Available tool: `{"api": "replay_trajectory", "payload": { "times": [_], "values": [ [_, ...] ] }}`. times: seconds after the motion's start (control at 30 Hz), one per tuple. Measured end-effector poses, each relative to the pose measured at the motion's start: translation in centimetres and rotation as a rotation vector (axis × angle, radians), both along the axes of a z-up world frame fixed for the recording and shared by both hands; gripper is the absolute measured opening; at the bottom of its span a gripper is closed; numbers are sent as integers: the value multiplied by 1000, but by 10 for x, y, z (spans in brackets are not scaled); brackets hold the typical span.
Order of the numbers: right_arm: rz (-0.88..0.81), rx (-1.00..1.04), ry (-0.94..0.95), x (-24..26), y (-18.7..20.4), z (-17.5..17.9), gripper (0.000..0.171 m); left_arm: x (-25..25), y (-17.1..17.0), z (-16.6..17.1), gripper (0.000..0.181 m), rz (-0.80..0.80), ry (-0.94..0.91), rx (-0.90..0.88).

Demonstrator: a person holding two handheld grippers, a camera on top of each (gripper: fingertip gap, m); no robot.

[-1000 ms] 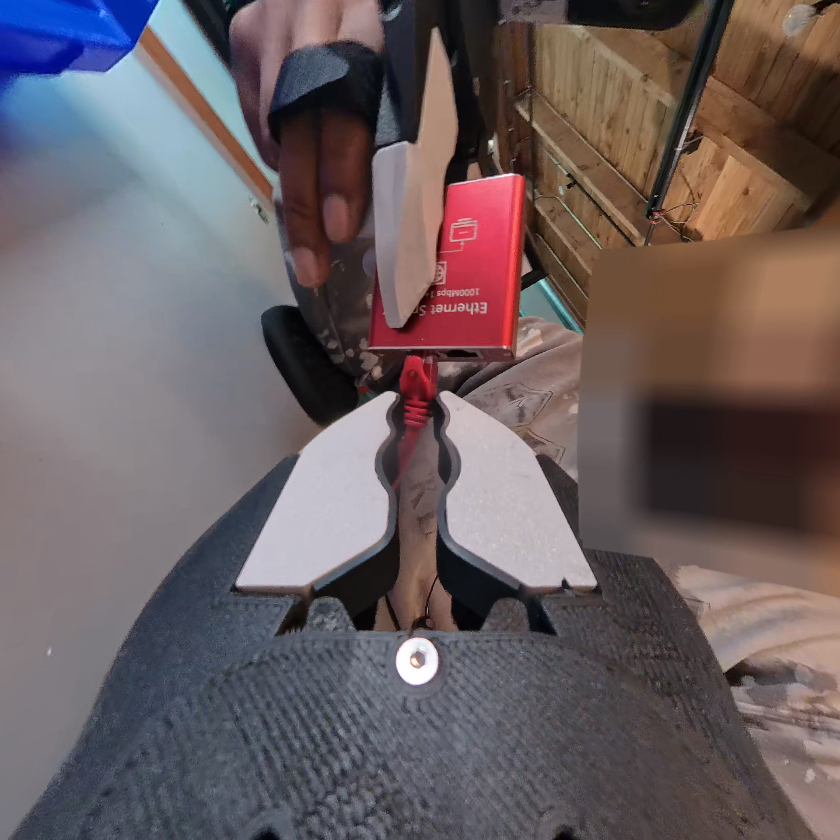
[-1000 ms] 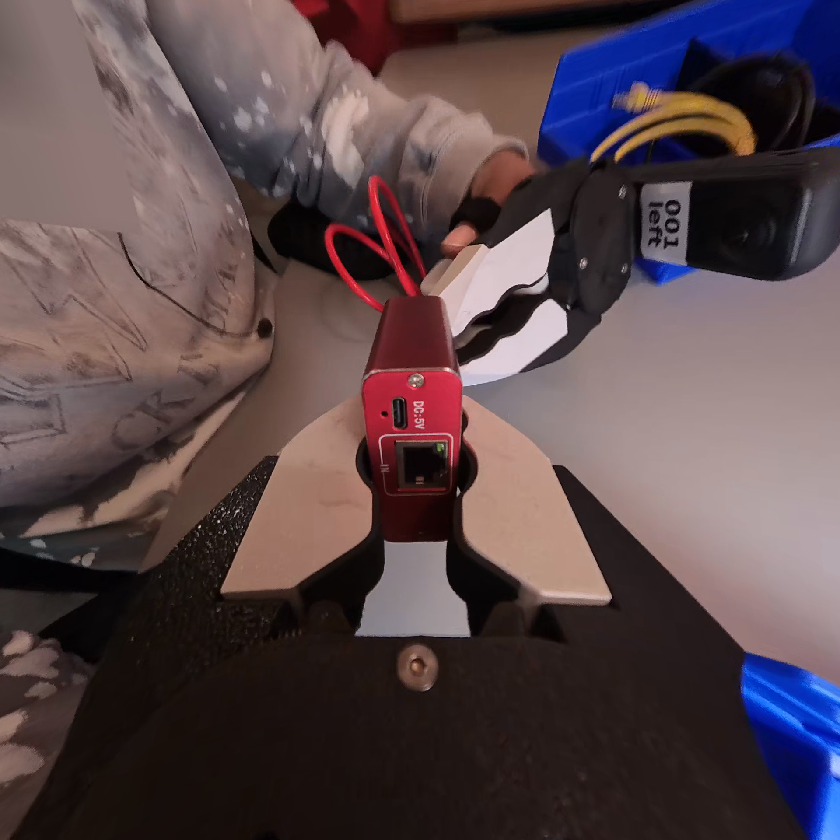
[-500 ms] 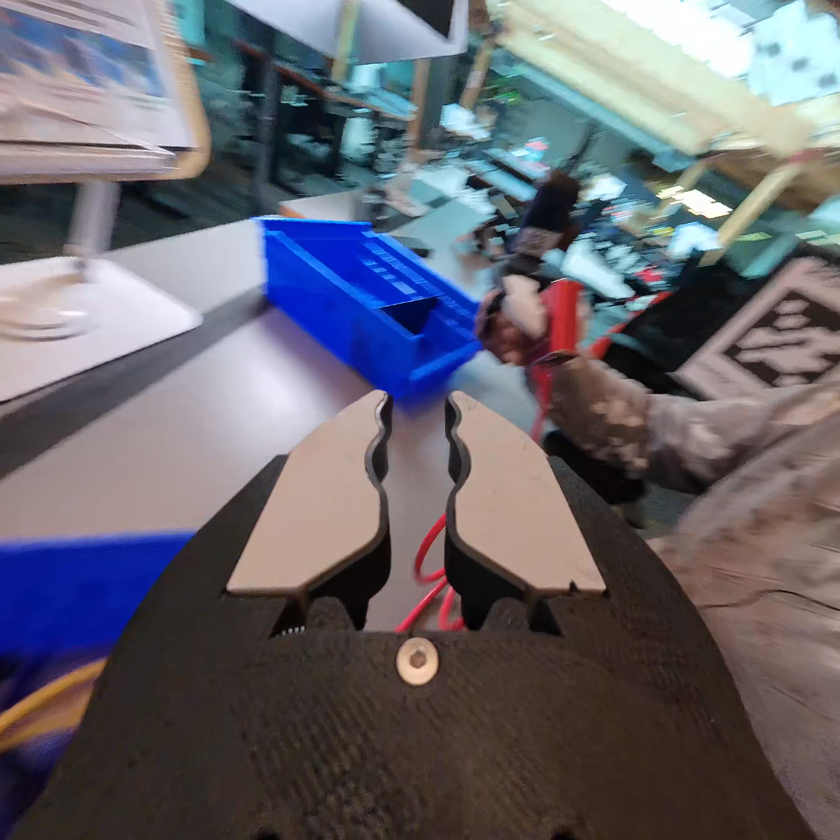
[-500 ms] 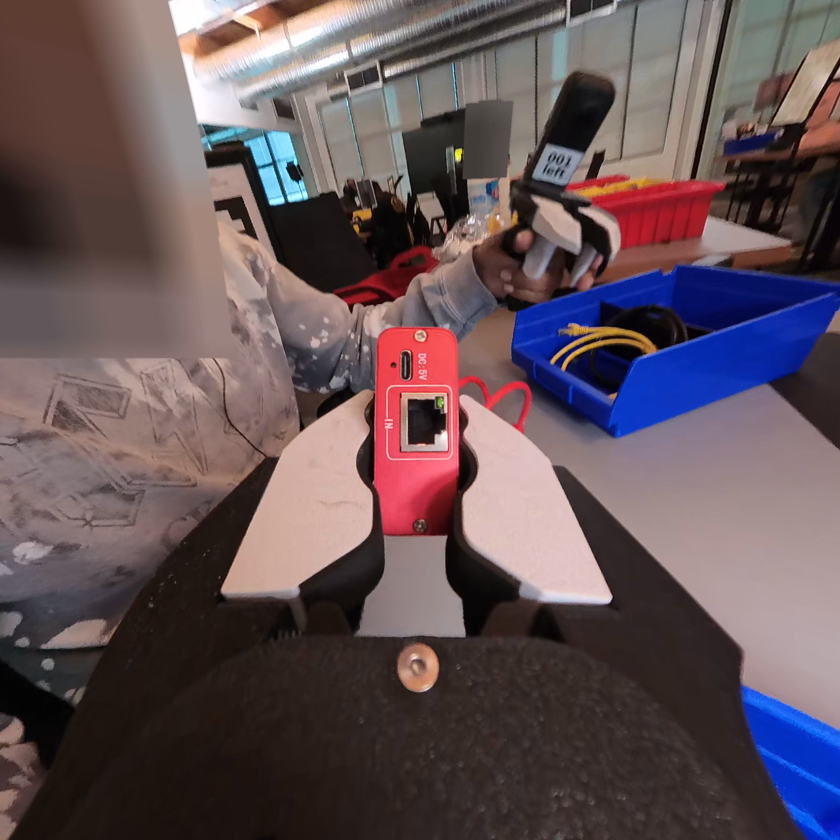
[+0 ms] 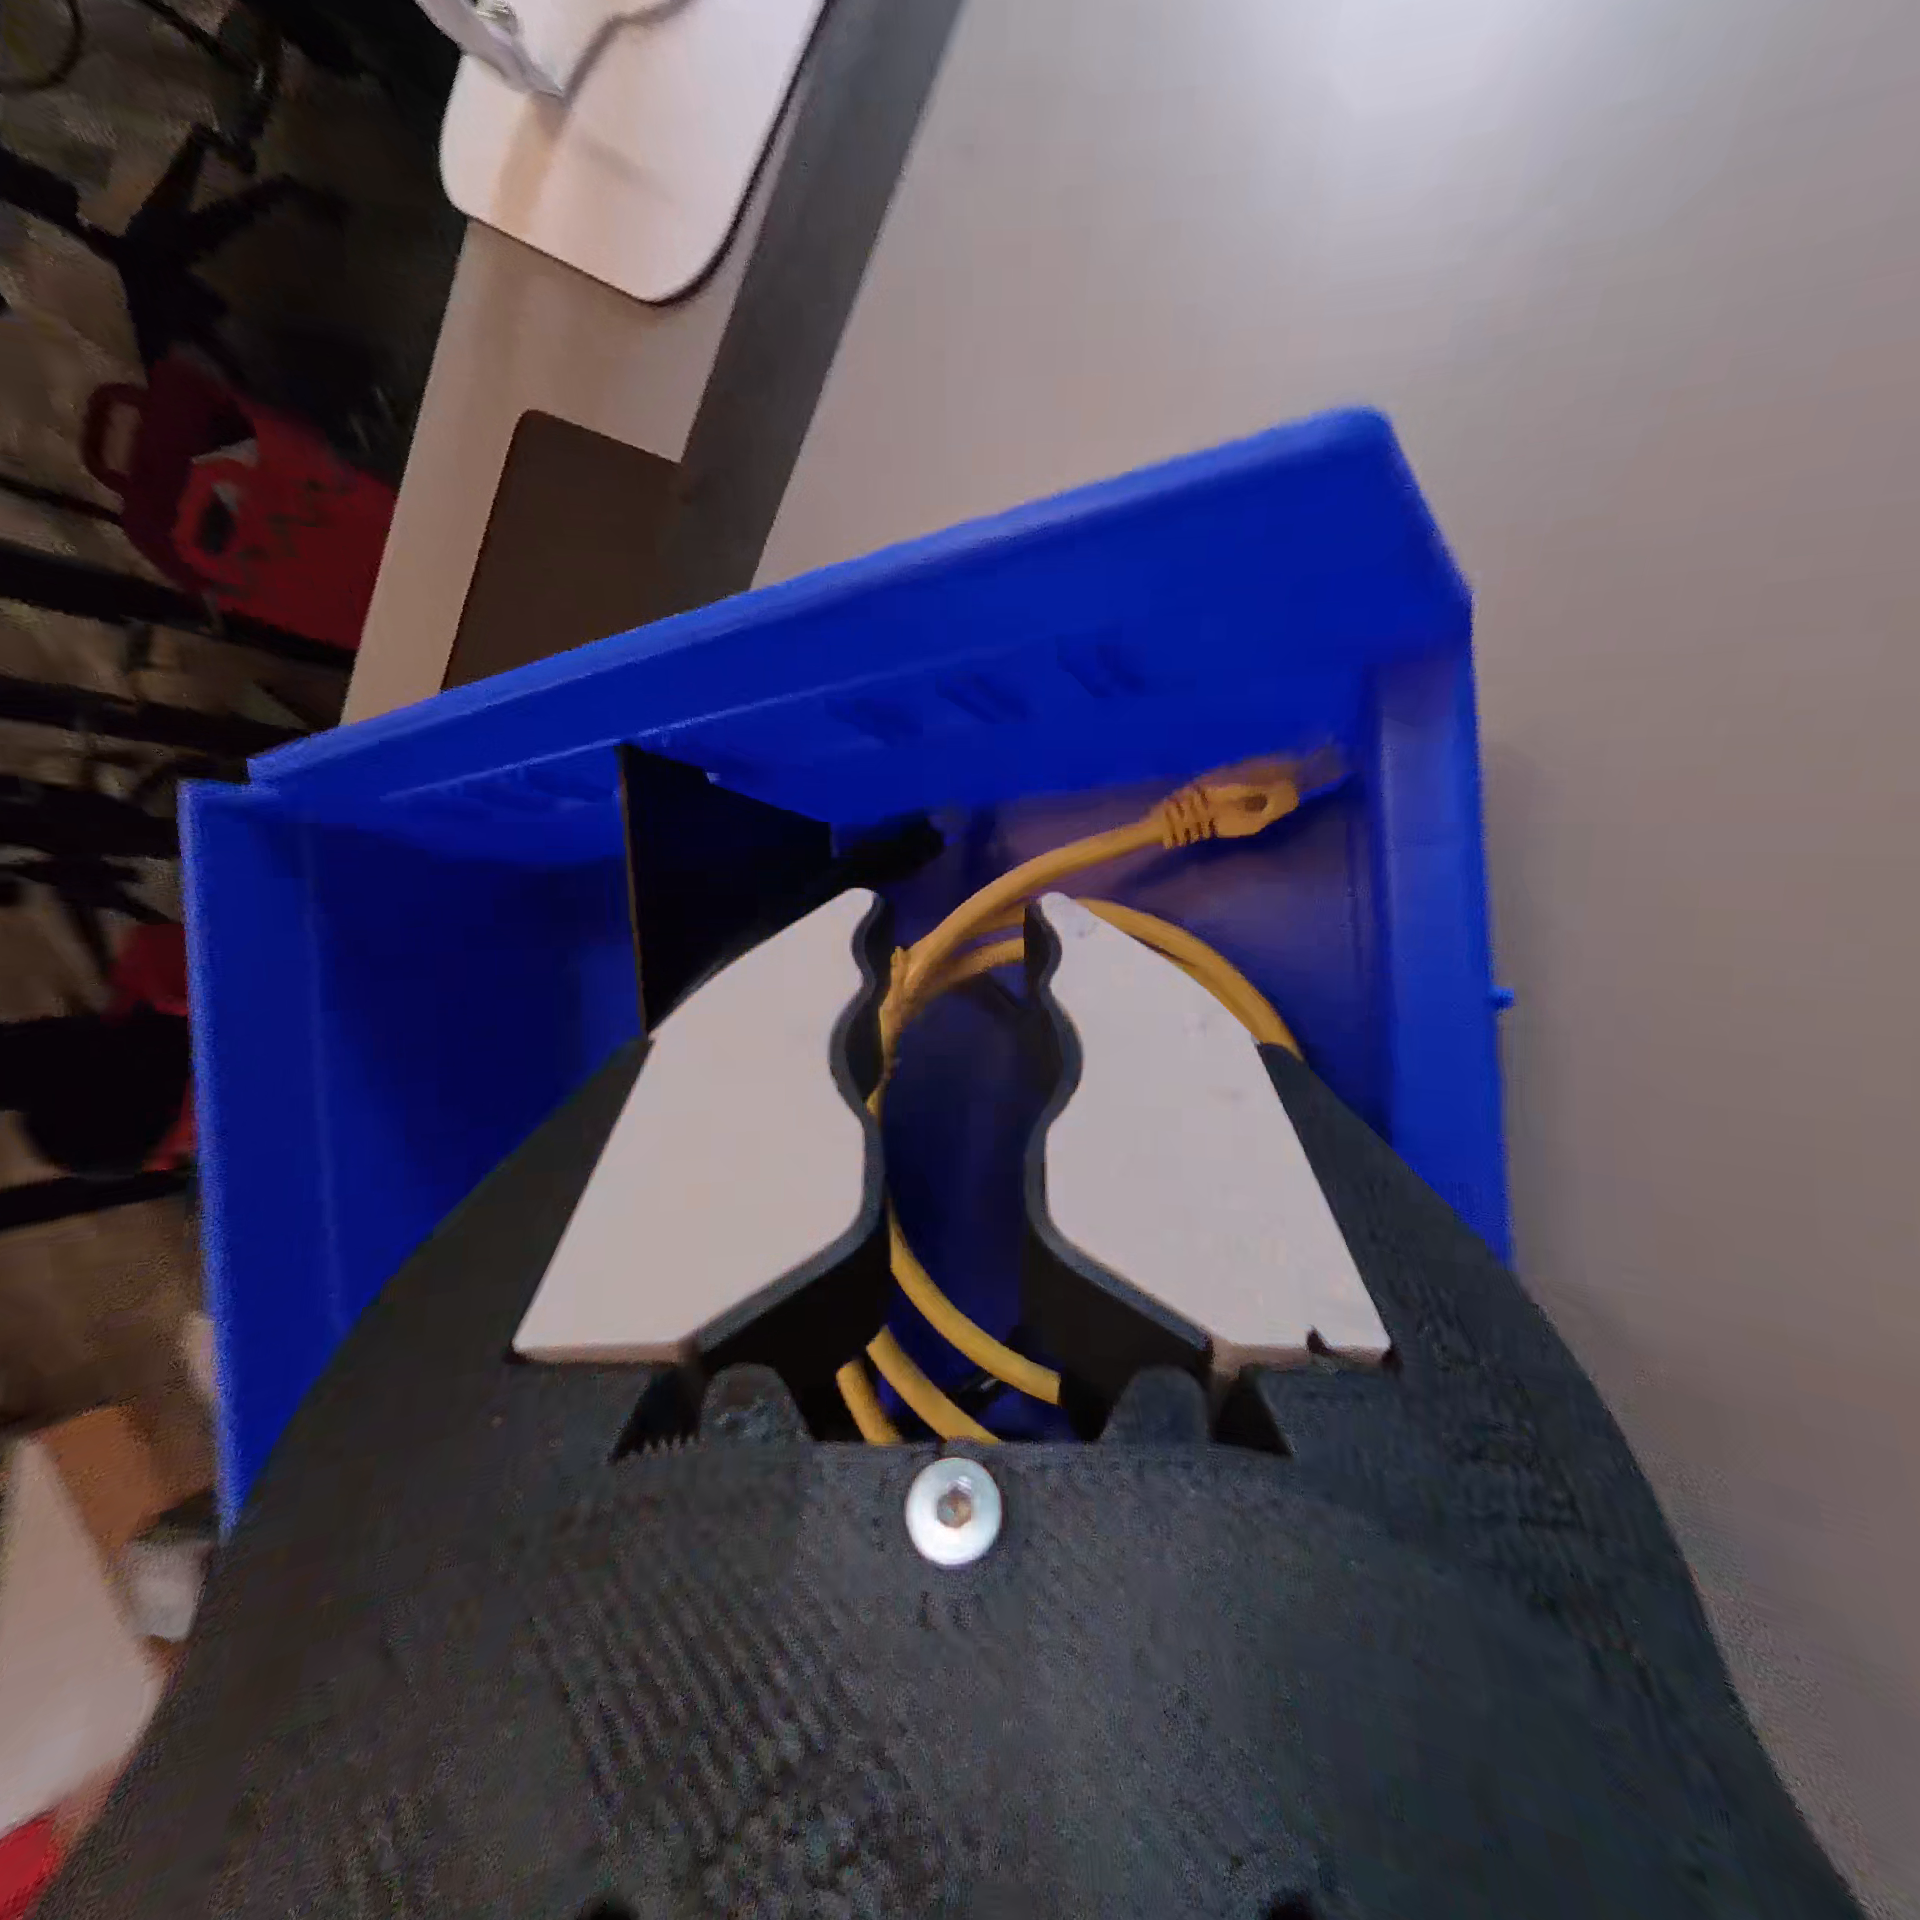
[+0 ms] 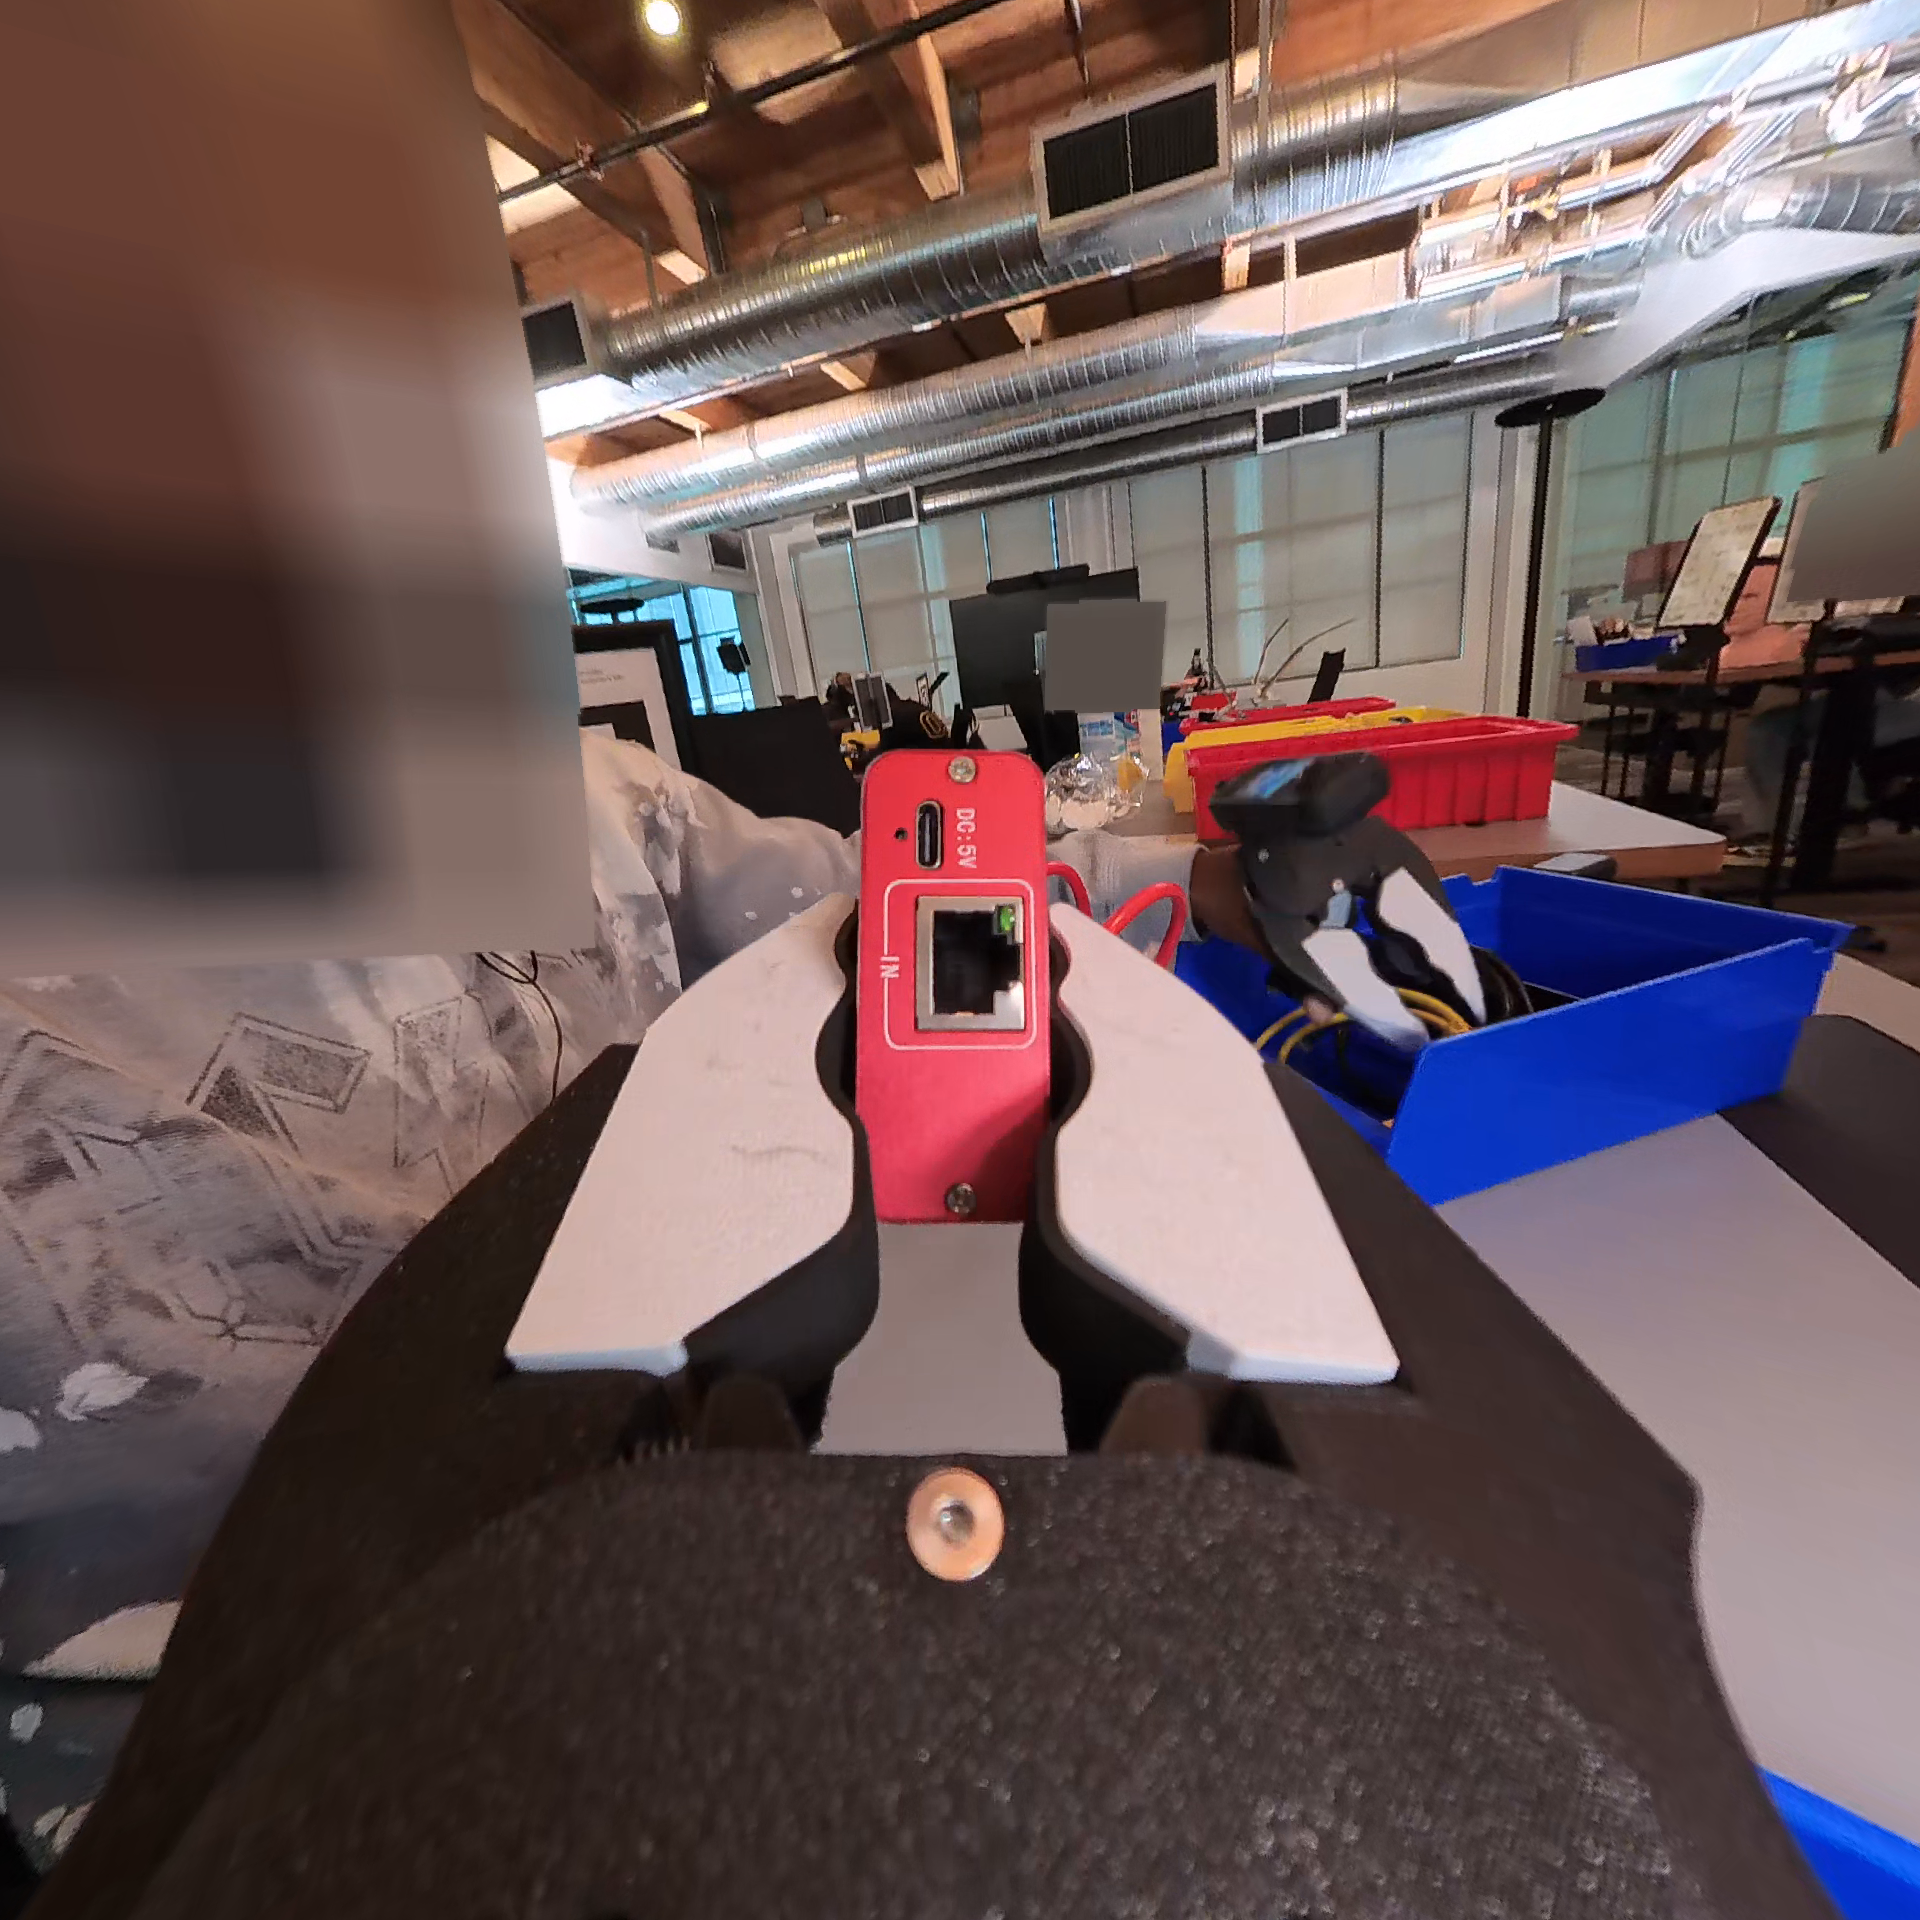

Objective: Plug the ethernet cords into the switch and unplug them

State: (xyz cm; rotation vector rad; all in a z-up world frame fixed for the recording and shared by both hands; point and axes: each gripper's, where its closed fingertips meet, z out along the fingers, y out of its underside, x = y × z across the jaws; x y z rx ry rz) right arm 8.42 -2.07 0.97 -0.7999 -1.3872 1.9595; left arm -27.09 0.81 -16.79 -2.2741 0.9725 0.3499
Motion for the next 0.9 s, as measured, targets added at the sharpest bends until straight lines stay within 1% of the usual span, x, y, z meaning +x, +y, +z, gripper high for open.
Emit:
{"api": "replay_trajectory", "payload": {
  "times": [0.03, 0.13, 0.23, 0.3, 0.37, 0.4, 0.53, 0.6, 0.67, 0.8, 0.9],
  "values": [
    [-6, -8, 9, 2, 2, 1, 28, -1, 2, -5, 25, -26, 57, -8],
    [-32, -37, 37, 9, 12, 5, 28, -1, 6, -20, 28, -92, 151, -66],
    [-55, -62, 65, 17, 22, 9, 28, 3, 8, -32, 31, -144, 187, -123],
    [-78, -70, 78, 20, 27, 11, 28, 5, 9, -37, 27, -171, 209, -152],
    [-96, -78, 90, 24, 31, 12, 28, 5, 8, -43, 18, -198, 242, -191],
    [-100, -82, 99, 26, 33, 13, 28, 4, 9, -45, 18, -202, 265, -198],
    [-116, -83, 116, 32, 37, 17, 28, -2, 9, -37, 13, -226, 380, -161],
    [-119, -82, 124, 35, 37, 19, 28, -5, 7, -21, 11, -223, 385, -107],
    [-119, -81, 132, 37, 36, 21, 28, -7, 6, 5, 10, -205, 361, -23],
    [-117, -82, 153, 40, 35, 27, 28, -10, -1, 75, 7, -167, 286, 174],
    [-108, -81, 169, 42, 32, 31, 28, -2, -12, 128, 7, -154, 163, 318]
  ]
}}
